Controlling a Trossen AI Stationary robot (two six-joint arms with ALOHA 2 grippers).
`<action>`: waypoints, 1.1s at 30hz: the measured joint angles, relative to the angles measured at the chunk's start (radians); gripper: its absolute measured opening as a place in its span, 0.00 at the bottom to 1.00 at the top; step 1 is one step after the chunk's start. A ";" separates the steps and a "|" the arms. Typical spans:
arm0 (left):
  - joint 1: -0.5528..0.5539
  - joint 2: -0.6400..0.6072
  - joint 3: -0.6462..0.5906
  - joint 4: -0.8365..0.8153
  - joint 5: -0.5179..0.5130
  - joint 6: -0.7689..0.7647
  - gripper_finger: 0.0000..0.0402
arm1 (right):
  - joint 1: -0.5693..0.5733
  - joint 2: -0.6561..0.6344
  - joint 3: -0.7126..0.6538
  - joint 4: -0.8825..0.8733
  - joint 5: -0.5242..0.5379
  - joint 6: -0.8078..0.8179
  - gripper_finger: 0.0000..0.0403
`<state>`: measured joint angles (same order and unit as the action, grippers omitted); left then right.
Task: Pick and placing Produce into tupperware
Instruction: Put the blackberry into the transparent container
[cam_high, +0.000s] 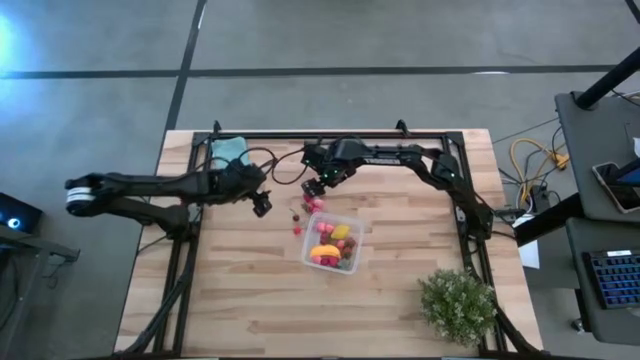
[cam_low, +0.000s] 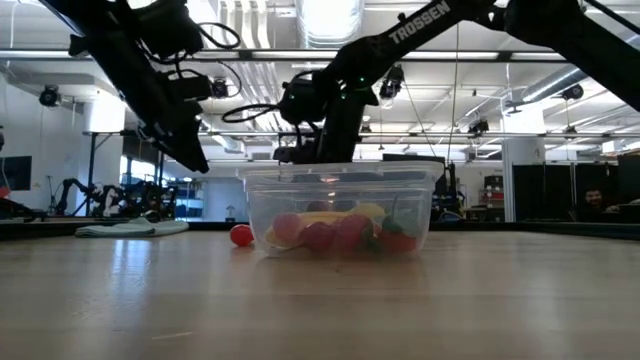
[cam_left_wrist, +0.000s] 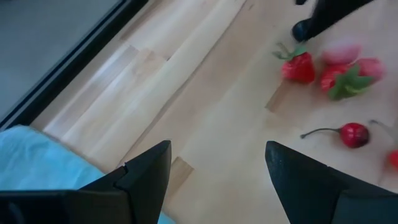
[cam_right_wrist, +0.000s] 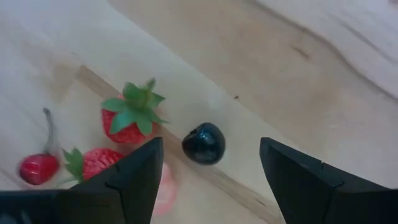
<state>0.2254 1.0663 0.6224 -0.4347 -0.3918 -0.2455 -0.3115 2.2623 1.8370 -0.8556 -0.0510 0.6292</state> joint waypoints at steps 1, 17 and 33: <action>0.006 0.009 0.000 0.001 0.000 0.000 0.61 | 0.001 0.005 0.000 0.000 0.000 -0.003 0.64; 0.065 0.094 0.038 0.009 0.021 0.000 0.61 | 0.013 0.044 0.003 0.006 -0.010 -0.006 0.59; 0.065 0.097 0.043 0.008 0.023 0.000 0.61 | 0.012 0.045 0.003 0.014 0.002 -0.006 0.43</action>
<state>0.2905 1.1637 0.6659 -0.4271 -0.3691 -0.2459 -0.2993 2.3074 1.8404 -0.8418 -0.0490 0.6230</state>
